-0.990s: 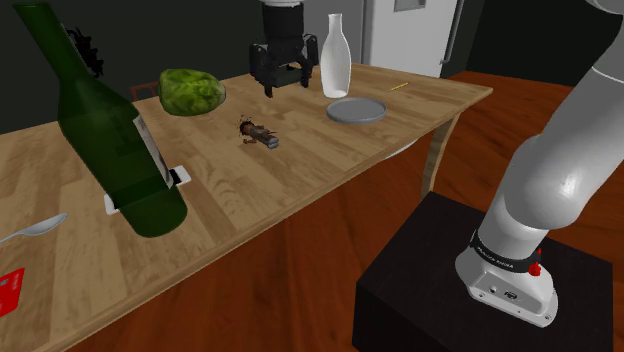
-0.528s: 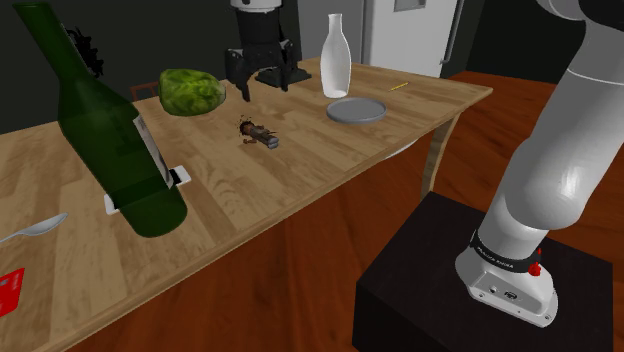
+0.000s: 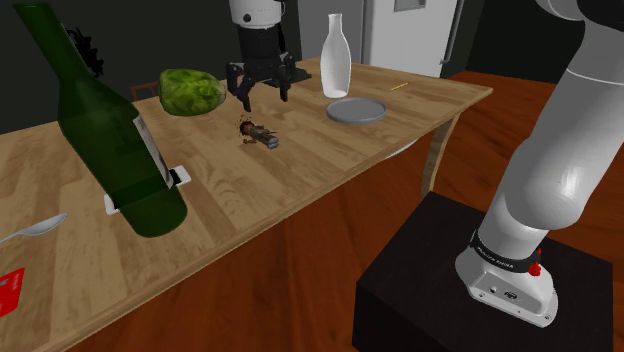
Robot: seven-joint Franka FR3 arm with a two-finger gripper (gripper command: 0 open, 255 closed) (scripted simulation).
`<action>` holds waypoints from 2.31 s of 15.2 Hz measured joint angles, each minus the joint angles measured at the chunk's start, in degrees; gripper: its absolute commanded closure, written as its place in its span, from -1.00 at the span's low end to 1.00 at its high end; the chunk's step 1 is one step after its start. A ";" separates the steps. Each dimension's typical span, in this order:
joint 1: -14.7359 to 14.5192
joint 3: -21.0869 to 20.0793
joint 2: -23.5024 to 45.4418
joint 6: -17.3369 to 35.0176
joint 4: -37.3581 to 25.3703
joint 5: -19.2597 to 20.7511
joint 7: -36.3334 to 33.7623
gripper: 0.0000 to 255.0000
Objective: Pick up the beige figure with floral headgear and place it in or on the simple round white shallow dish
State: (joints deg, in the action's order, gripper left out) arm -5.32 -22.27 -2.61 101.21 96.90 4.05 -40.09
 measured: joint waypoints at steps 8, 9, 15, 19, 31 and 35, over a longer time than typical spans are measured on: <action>0.00 0.00 -0.01 0.05 0.06 0.00 -0.01 1.00; 0.00 0.00 -0.01 0.05 0.06 0.00 -0.01 1.00; 0.13 0.17 0.04 1.34 0.91 -0.06 0.73 -1.00; 0.90 1.17 1.05 10.11 5.64 -0.40 5.61 -1.00; 0.92 1.20 3.51 17.21 9.71 0.60 5.75 -1.00; 0.93 1.20 3.52 17.23 9.71 0.61 5.75 1.00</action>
State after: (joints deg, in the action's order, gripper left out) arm -4.39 -21.07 0.91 118.45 106.61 4.66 -34.34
